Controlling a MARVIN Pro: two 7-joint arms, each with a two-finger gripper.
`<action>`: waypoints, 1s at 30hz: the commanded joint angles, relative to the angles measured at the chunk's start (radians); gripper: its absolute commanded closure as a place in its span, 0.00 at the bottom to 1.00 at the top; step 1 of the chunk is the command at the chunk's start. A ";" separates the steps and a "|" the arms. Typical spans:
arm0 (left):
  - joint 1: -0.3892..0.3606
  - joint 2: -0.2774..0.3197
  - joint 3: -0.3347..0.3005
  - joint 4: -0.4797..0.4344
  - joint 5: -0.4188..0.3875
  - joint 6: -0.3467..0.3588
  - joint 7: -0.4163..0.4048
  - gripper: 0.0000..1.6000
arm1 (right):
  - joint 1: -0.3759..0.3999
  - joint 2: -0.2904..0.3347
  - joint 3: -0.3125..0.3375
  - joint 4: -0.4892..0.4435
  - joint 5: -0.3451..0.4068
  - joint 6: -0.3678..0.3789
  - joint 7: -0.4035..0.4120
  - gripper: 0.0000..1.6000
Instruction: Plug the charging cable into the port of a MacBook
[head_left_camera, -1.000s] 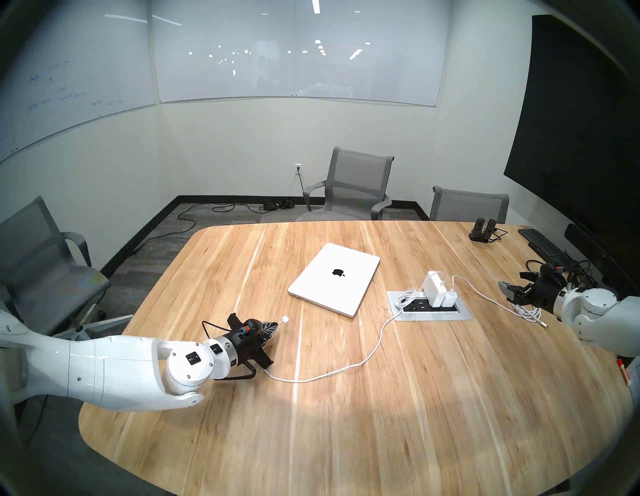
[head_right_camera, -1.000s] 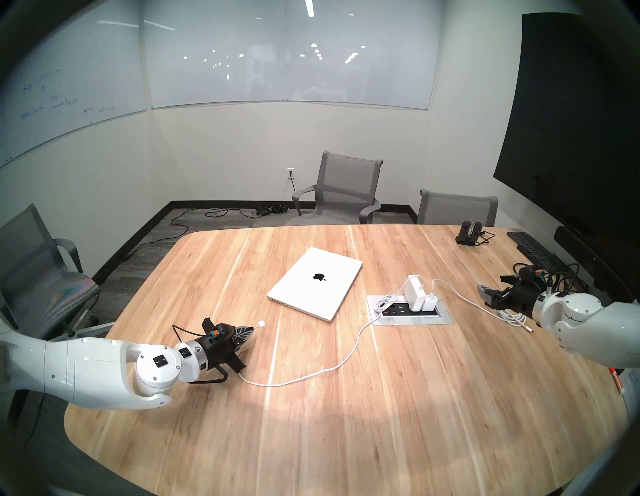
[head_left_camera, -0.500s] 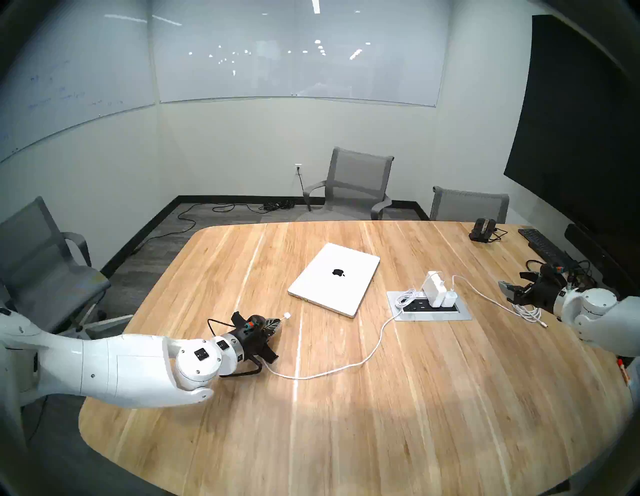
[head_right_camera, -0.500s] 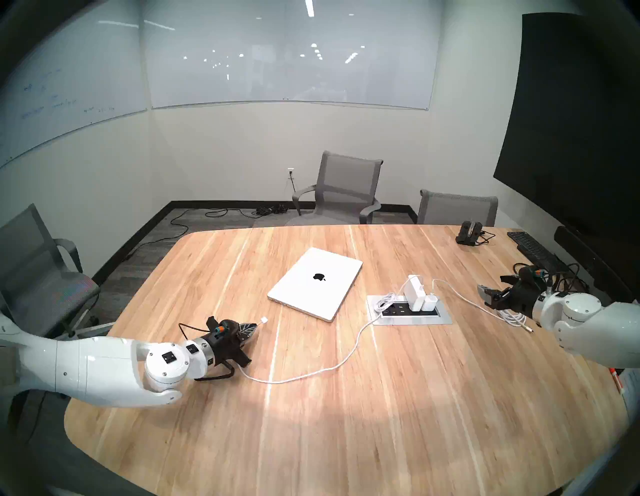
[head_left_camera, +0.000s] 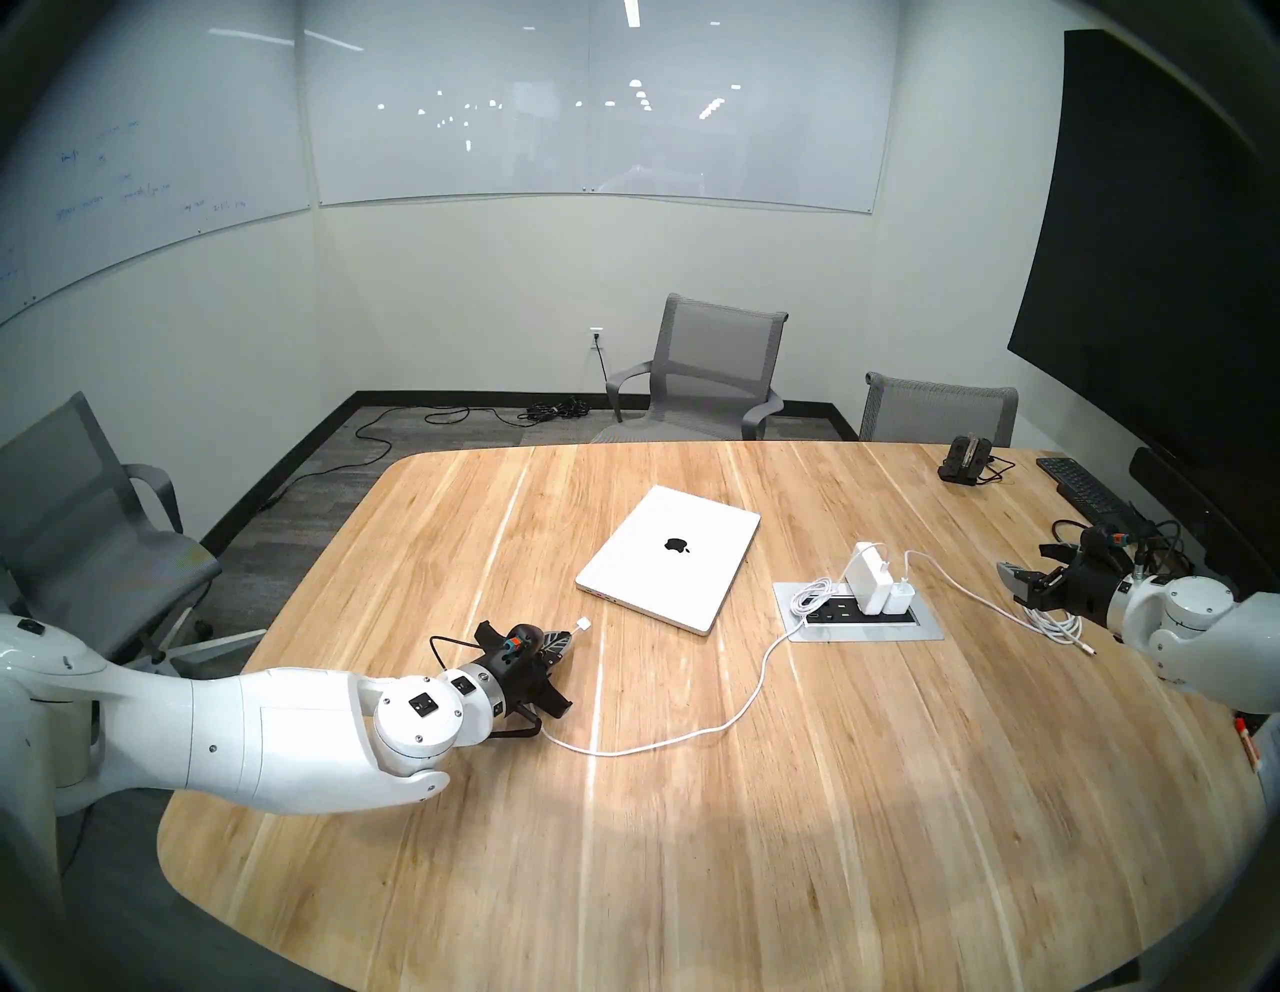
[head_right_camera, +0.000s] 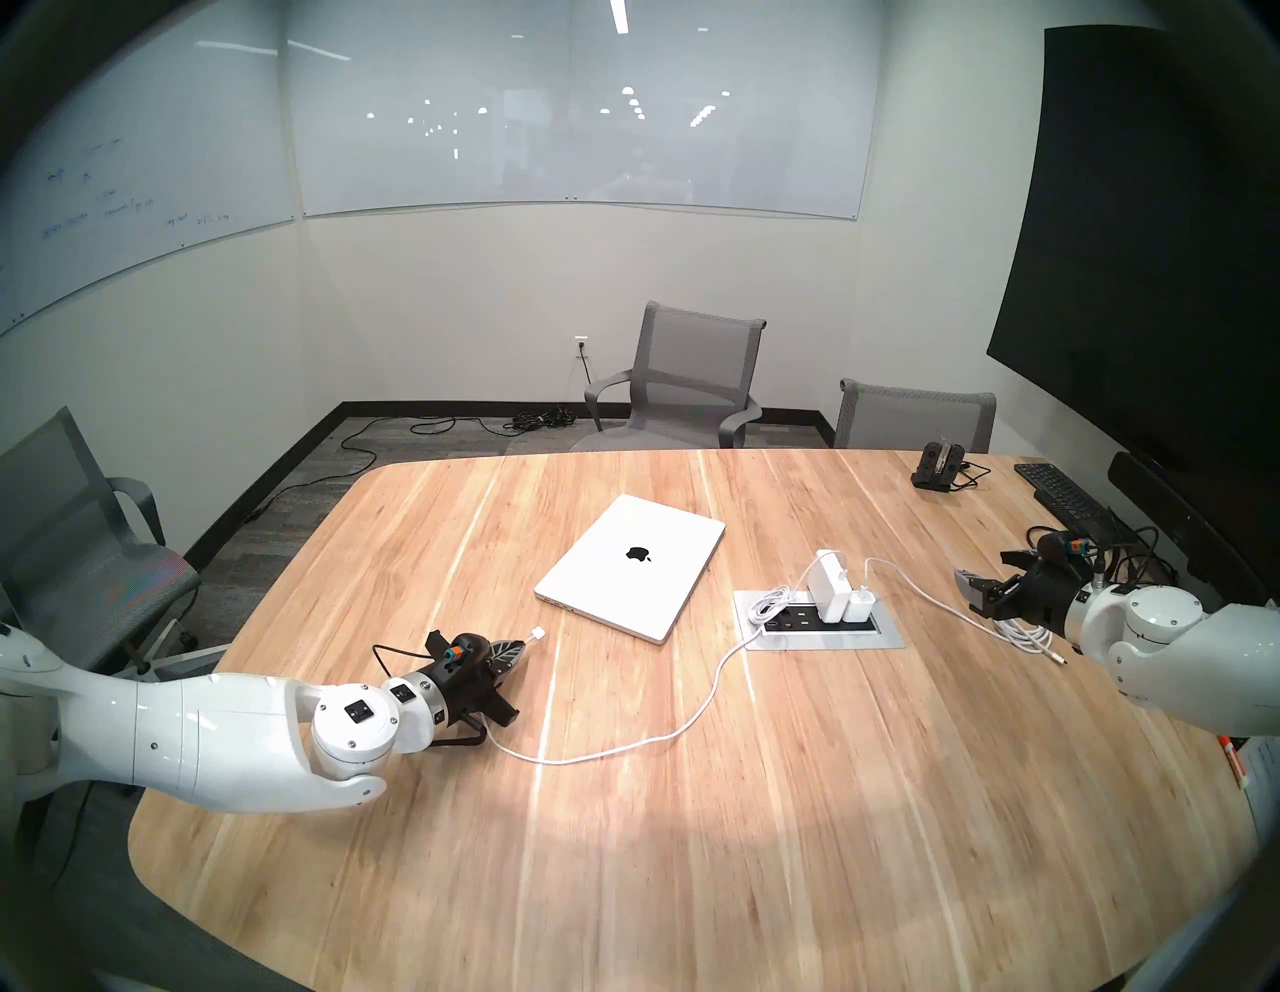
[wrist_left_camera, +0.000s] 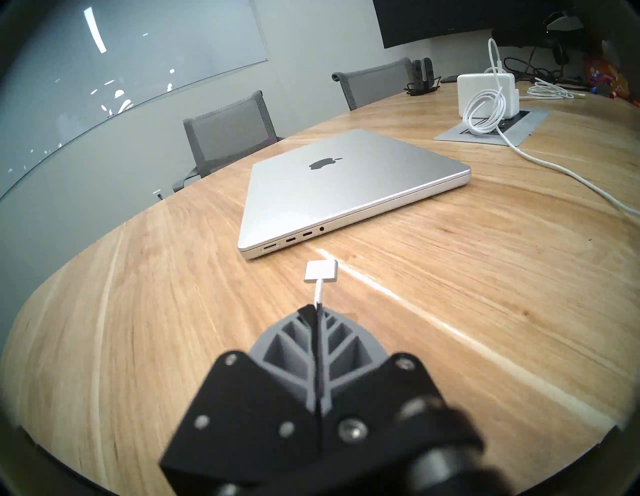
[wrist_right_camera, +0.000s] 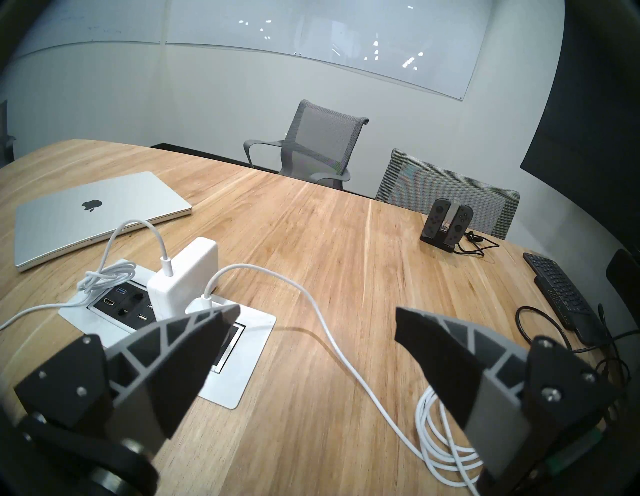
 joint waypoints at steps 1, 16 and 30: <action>0.004 -0.030 -0.015 0.001 -0.023 -0.017 0.000 1.00 | 0.016 0.002 0.008 -0.002 -0.002 -0.006 0.002 0.00; 0.022 -0.043 -0.026 0.038 -0.089 -0.056 -0.010 1.00 | 0.017 0.002 0.006 -0.002 -0.002 -0.006 0.003 0.00; 0.034 -0.071 -0.032 0.083 -0.120 -0.073 -0.025 1.00 | 0.018 0.002 0.006 -0.002 -0.002 -0.006 0.003 0.00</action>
